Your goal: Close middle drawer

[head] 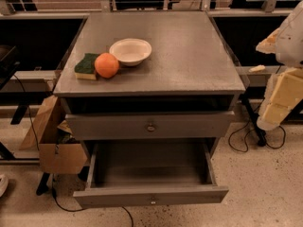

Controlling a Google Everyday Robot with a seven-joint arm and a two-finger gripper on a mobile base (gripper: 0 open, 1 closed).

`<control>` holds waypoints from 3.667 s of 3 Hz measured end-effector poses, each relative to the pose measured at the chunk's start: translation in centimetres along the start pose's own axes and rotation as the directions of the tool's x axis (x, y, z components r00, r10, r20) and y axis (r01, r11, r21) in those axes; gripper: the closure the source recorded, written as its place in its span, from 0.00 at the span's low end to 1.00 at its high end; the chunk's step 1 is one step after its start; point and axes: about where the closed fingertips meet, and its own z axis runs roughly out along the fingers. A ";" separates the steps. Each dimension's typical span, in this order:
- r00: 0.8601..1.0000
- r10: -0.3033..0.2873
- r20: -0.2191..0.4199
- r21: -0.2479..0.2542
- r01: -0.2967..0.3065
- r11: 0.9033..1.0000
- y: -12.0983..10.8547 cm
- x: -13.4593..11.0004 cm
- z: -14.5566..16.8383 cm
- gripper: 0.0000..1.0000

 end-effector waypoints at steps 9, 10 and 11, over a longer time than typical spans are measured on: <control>0.979 -0.019 0.203 -0.342 0.089 0.935 17.0 0.0 35.5 0.00; 0.986 0.056 0.155 -0.355 0.003 0.935 18.1 3.2 40.3 0.24; 0.984 0.140 0.108 -0.378 -0.089 0.922 18.7 6.4 45.3 0.47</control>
Offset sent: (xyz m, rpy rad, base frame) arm -0.0177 0.0270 -0.0549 0.0863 -0.0257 0.1465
